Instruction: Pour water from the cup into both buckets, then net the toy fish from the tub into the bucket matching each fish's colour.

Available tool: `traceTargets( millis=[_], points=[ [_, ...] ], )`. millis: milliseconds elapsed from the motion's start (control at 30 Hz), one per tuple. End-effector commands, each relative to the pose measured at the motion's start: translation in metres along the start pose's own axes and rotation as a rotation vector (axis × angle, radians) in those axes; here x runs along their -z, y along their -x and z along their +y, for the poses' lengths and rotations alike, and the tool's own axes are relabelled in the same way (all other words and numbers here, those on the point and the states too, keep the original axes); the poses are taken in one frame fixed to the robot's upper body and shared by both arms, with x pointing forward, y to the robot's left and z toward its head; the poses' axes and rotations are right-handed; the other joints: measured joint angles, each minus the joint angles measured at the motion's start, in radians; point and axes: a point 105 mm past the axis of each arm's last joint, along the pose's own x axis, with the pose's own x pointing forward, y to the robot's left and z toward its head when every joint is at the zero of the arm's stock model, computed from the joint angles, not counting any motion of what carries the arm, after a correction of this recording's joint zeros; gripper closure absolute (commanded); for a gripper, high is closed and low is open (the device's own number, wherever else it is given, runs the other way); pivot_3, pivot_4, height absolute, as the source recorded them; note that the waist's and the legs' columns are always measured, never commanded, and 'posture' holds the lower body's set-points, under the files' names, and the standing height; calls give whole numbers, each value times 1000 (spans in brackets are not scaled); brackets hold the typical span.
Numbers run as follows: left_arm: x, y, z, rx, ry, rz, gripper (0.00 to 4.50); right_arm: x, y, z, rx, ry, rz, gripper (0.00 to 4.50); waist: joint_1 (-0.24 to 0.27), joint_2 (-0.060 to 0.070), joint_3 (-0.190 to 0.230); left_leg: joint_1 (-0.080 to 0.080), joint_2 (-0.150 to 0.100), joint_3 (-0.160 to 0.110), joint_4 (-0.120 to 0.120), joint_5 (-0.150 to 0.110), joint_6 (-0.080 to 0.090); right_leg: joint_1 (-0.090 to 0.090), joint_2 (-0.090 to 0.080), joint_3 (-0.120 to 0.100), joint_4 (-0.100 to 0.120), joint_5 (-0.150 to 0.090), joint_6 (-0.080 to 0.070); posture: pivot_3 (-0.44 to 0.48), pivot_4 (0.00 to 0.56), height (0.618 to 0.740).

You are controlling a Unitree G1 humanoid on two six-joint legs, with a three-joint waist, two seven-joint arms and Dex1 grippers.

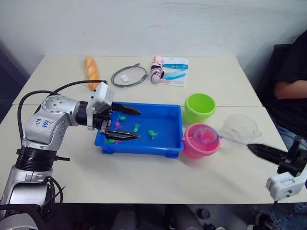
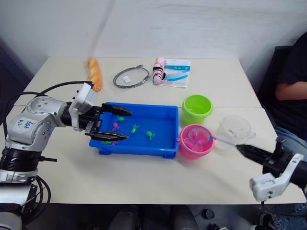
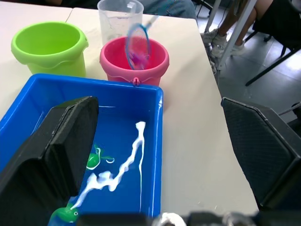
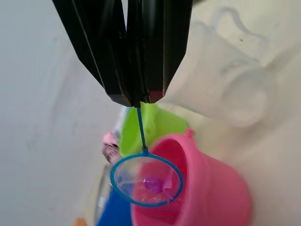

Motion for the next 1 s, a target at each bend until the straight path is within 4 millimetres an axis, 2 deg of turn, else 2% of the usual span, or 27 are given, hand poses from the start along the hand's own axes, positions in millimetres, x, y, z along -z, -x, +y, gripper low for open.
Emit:
traceTargets(
  millis=[33, 133, 233, 267, 333, 400, 500, 567, 633, 700, 867, 933, 1000],
  points=[
    [-6, 2, -2, 6, -32, 1, 22, -20, 2, 11, -78, 48, -98, 4500, 1, 0, 0, 1, 1, 0, 0, 0, 0, 1, 1, 0, 0, 0, 0, 0, 150, 740],
    [-2, 2, -3, 3, -24, 1, 22, 5, 8, 2, -13, 42, 29, 4500, 2, 0, 0, 2, 2, -1, -2, 0, 0, 2, 2, 0, -1, 0, 0, 0, 150, 740],
    [0, 2, -3, 0, -21, 6, 22, -3, 6, 4, -31, 67, -42, 4500, 0, 0, 0, 3, 0, 1, -1, 0, 0, 2, 1, 1, 0, 0, 0, 0, 150, 740],
    [0, 3, -3, -4, -20, 5, 22, -1, 7, 2, -16, 69, -28, 4500, 0, 0, 0, 3, 1, 1, -1, 0, 0, 2, 1, 1, 0, 0, 0, 0, 150, 740],
    [2, 5, -2, -16, -13, 7, 22, 17, 8, -8, 43, 65, 64, 4500, 0, 0, 0, 3, 2, 0, -1, 0, 0, 2, 2, 1, 0, 0, 0, 0, 150, 740],
    [4, 7, -3, -24, -10, 15, 22, 14, 4, -10, 44, 60, 27, 4500, 1, 0, 0, 3, 1, 1, -1, 0, 0, 2, 1, 1, 0, 0, 0, 0, 150, 740],
    [11, 13, -4, -53, 20, 28, 22, 8, -9, -20, 131, -98, -28, 4500, -1, 0, 0, 3, 2, 1, -1, 0, 0, 2, 2, 1, 0, 0, 0, 0, 150, 740],
    [18, 23, -6, -86, 57, 41, 22, 5, -24, -32, 183, -260, -64, 4500, -5, 0, 0, 3, 2, 1, -1, 0, 0, 2, 2, 1, 0, 0, 0, 0, 150, 740],
    [25, 36, -9, -119, 100, 59, 22, 3, -49, -41, 196, -508, -91, 4500, -14, 0, 0, 3, 3, 1, 0, 0, 0, 2, 2, 2, 1, 0, 0, 0, 150, 740],
    [34, 53, -14, -178, 136, 96, 22, -22, -86, -54, 147, -724, -228, 4500, -29, 0, 0, 3, 4, 0, 1, 0, 0, 2, 2, 1, 2, 0, -1, 0, 150, 740],
    [44, 87, -23, -302, 197, 147, 22, -62, -140, -63, -69, -903, -386, 4500, -16, 0, 1, 0, 5, -6, 0, 0, 0, -2, 2, -2, 2, 0, -4, 0, 150, 740],
    [50, 105, -31, -374, 237, 175, 22, -79, -164, -66, -166, -977, -435, 4500, -11, 0, 1, -2, 4, -7, 0, 0, 0, -3, 1, -3, 1, 0, -4, 0, 150, 740],
    [54, 118, -41, -421, 269, 202, 22, -96, -179, -68, -257, -994, -478, 4500, -11, 0, 1, -2, 3, -6, 0, -1, 1, -4, -1, -3, 1, 0, -4, 0, 150, 740]
  ],
)
